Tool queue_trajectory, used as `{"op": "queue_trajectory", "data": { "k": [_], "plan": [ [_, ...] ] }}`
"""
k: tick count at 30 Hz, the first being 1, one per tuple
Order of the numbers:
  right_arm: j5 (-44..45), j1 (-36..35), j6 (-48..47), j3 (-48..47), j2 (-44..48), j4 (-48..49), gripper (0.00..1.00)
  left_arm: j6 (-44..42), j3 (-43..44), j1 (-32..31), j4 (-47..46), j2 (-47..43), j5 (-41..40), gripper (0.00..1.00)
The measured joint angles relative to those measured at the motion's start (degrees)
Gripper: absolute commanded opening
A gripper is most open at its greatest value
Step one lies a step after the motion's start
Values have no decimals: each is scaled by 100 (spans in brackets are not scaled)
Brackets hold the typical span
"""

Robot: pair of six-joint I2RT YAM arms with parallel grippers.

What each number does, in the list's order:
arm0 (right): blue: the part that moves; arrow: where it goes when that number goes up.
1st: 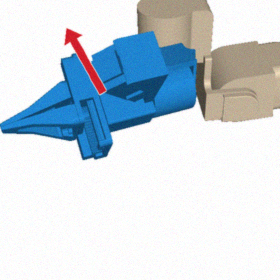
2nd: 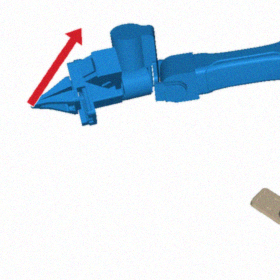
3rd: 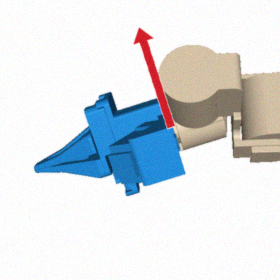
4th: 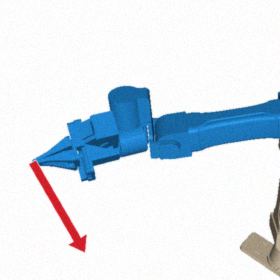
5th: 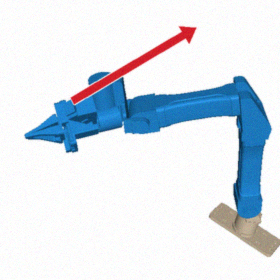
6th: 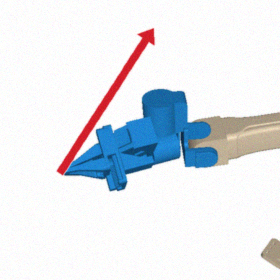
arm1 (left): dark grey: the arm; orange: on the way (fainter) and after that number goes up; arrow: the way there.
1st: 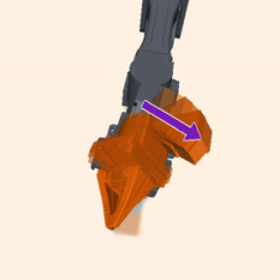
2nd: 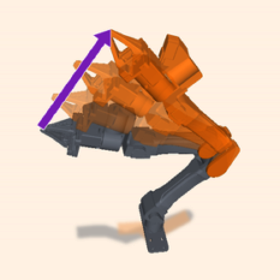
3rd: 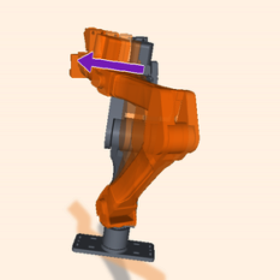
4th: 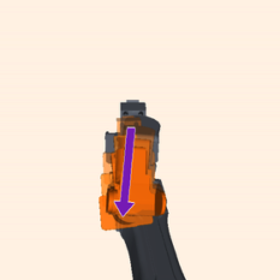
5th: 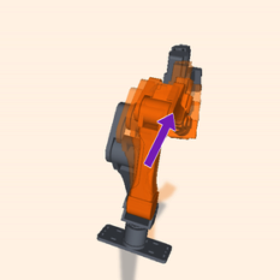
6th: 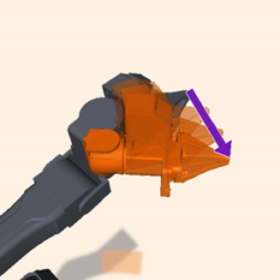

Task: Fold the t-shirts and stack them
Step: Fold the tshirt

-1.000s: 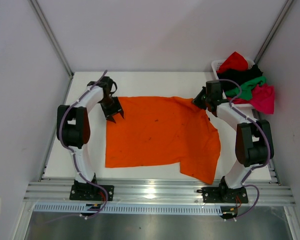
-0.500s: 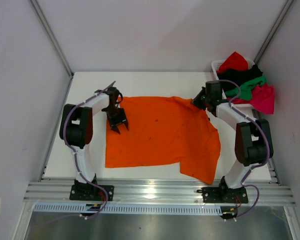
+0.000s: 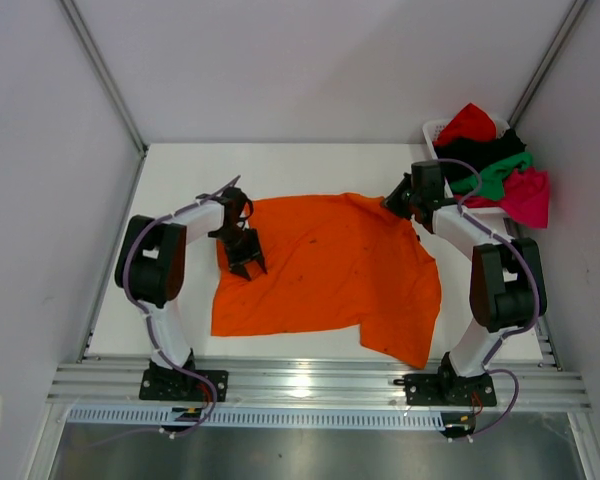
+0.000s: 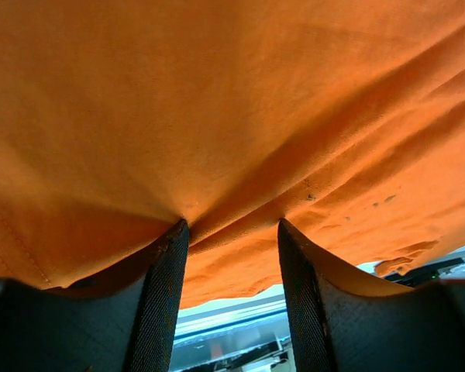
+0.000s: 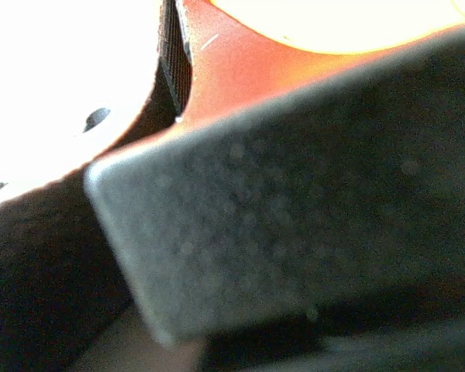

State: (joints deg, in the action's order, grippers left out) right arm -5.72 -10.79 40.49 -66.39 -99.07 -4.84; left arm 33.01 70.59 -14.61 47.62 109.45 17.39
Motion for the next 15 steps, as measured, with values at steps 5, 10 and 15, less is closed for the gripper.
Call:
{"op": "queue_trajectory", "data": {
  "k": [5,10,15],
  "plan": [
    [0,0,0,2,0,-2,5,74,-304,-203,-120,-264,-55,53],
    [0,2,0,7,0,0,5,164,-529,-323,-138,-599,-254,53],
    [-2,15,0,76,0,0,5,254,-911,-363,-258,-872,-380,53]
  ]
}}
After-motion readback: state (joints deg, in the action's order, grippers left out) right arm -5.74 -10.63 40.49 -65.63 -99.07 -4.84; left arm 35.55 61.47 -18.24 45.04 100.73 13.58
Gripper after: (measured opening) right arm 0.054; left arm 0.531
